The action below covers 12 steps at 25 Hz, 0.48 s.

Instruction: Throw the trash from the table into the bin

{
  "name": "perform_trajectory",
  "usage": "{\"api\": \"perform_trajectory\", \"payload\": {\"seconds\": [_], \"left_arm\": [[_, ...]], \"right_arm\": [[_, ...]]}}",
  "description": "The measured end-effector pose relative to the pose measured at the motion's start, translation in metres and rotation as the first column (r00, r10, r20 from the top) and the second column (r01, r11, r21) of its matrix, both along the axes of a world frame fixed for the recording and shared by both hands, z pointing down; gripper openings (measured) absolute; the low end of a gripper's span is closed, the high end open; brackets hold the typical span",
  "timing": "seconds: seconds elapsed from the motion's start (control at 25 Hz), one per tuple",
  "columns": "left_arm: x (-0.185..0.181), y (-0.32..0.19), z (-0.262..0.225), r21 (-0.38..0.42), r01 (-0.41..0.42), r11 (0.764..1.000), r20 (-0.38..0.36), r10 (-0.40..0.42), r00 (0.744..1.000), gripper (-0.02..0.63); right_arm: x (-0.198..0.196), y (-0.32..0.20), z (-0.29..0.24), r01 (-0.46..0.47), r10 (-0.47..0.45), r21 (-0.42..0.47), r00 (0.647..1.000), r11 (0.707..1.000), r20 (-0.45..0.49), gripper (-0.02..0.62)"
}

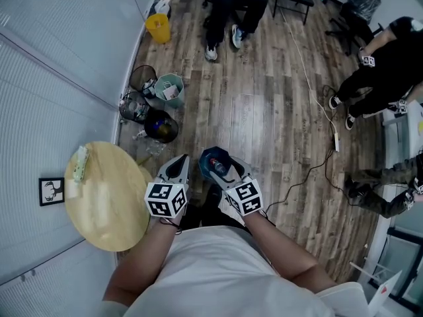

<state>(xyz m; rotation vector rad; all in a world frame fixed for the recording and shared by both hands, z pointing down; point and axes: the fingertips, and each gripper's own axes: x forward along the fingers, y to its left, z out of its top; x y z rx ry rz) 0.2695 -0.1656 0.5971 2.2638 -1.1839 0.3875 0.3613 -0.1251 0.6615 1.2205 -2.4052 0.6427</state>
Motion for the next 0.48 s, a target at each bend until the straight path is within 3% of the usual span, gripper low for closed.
{"api": "perform_trajectory", "payload": {"seconds": [0.16, 0.36, 0.48], "left_arm": [[-0.001, 0.002, -0.006, 0.014, 0.013, 1.0, -0.005, -0.013, 1.0, 0.006], [-0.003, 0.005, -0.019, 0.03, 0.042, 0.999, -0.027, -0.041, 0.999, 0.006], [-0.011, 0.004, -0.028, 0.051, 0.063, 0.997, -0.032, -0.062, 0.998, 0.006]], "right_arm": [[-0.007, -0.004, -0.018, 0.024, -0.023, 0.038, 1.0, 0.999, -0.006, 0.306], [-0.023, -0.008, -0.046, 0.053, -0.054, 0.087, 0.999, 0.995, 0.005, 0.15], [-0.04, -0.011, -0.064, 0.092, -0.095, 0.116, 0.995, 0.989, 0.016, 0.098]]}}
